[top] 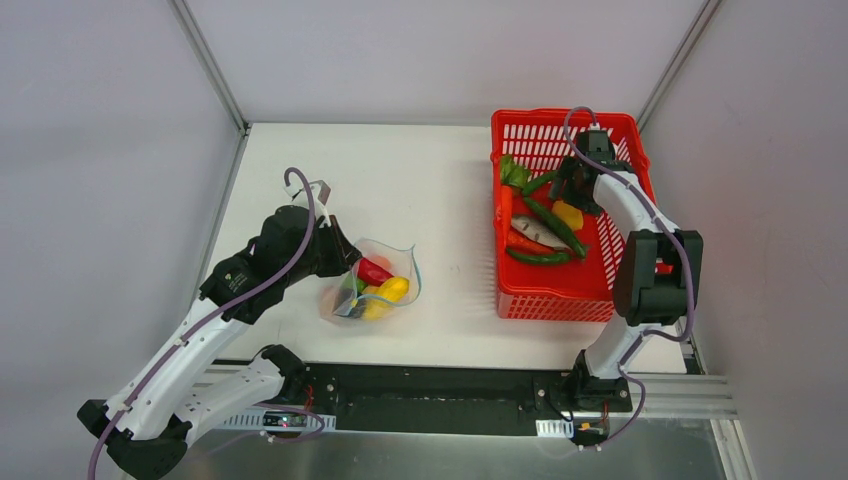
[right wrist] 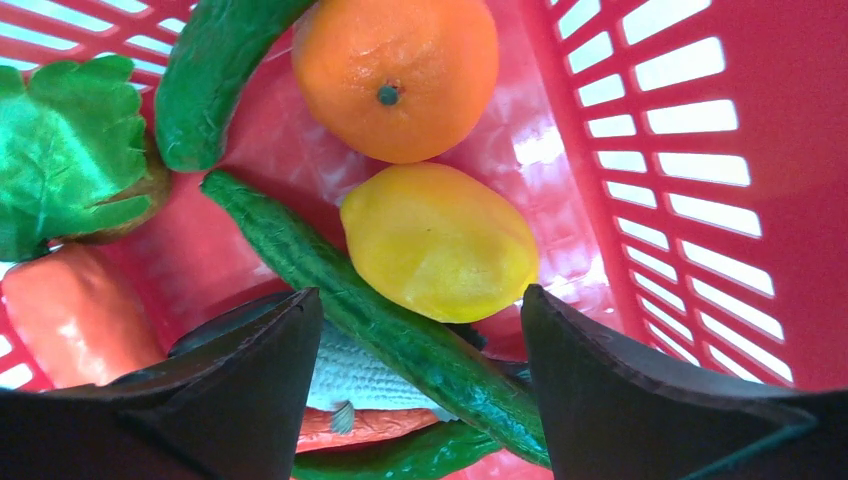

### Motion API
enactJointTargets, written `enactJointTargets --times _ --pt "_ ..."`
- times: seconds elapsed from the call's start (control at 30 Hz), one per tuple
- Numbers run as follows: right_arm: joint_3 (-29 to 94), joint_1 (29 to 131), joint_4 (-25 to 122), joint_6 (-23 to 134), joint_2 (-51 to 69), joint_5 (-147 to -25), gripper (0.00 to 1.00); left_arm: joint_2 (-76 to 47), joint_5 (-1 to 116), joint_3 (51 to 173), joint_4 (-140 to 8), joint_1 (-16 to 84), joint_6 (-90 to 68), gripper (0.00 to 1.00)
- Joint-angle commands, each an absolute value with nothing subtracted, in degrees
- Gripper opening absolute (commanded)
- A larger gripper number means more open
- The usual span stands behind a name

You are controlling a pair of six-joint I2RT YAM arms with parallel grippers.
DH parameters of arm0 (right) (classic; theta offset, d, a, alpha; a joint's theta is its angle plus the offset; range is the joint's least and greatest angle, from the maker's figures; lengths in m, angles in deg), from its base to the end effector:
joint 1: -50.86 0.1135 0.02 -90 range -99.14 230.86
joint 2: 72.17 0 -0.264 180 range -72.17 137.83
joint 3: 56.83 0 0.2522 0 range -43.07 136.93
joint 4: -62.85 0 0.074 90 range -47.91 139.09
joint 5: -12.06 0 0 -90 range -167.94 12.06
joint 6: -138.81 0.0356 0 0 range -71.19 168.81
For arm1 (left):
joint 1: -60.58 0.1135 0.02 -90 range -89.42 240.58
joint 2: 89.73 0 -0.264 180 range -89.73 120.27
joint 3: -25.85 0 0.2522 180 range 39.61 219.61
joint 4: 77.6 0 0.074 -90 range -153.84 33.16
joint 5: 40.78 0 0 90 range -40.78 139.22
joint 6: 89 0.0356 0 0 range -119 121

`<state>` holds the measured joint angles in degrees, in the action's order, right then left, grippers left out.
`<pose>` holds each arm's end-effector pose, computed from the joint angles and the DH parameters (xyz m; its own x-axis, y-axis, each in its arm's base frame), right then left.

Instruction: Place the food in the zip-top bag and seal the zipper

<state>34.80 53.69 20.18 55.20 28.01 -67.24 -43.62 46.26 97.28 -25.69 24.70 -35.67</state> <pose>0.3842 0.0124 0.2509 -0.7662 0.0716 -0.6385 0.1539 0.9853 -0.0741 0.1331 -0.0940 0.3626 -0.6181 -0.2890 -0.7311 0.2229 0.8274 -0.5155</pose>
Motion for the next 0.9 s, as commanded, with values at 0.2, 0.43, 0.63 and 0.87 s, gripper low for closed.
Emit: enactJointTargets --times 0.2,0.43,0.63,0.87 --pt "35.39 52.72 21.15 57.08 32.18 -63.78 0.78 -44.64 46.8 97.18 -27.57 25.34 -35.5 0.0" --pt "34.39 52.66 20.86 57.3 35.47 -65.4 0.79 -44.87 46.64 97.06 -27.41 25.34 -35.56 0.0" --pt "33.19 52.64 21.76 58.42 31.1 -66.44 0.63 -44.9 46.92 96.96 -27.46 25.34 -35.7 0.0" --pt "33.48 52.7 20.62 58.99 25.02 -71.21 0.61 -44.99 47.13 97.07 -27.54 25.34 -35.91 0.0"
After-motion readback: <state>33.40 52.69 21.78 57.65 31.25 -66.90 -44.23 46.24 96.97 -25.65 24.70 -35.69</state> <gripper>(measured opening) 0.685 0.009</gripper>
